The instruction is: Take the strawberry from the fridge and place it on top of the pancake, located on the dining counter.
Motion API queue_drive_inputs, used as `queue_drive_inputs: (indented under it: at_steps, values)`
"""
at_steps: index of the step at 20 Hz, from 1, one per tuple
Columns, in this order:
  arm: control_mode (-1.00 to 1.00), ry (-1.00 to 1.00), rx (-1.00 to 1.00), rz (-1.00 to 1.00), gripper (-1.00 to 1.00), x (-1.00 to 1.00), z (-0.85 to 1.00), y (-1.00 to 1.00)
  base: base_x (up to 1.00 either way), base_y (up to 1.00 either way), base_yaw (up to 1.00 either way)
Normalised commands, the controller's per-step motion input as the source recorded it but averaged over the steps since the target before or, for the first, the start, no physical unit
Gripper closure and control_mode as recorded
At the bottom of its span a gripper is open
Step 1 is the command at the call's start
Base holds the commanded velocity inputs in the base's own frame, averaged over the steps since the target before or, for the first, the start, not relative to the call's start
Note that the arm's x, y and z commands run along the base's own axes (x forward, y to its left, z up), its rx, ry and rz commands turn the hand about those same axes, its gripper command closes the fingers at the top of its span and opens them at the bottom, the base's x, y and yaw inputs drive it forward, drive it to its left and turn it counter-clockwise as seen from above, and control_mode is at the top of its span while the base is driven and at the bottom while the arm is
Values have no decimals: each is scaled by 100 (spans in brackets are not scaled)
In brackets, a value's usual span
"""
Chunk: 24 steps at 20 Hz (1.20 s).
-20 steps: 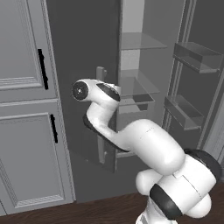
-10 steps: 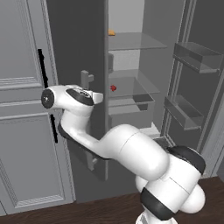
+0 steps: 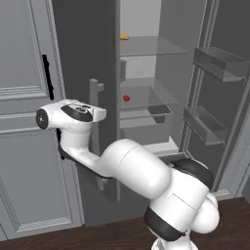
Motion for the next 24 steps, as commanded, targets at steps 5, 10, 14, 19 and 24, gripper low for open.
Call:
queue_drive_inputs:
  at_steps: [5, 10, 14, 19, 24]
  values:
    - [-100, 0, 16, 10, -100, -41, 0, 22, 0, 0, 0]
    - [-100, -1, 19, 2, -100, 5, 0, 10, 0, 0, 0]
    - [-100, 0, 14, -6, -100, -56, 2, -15, 0, 0, 0]
    - [-100, 3, 13, -1, -100, -100, 8, -3, 0, 0, 0]
    - [-100, 2, 31, 4, -100, -100, 8, -55, 0, 0, 0]
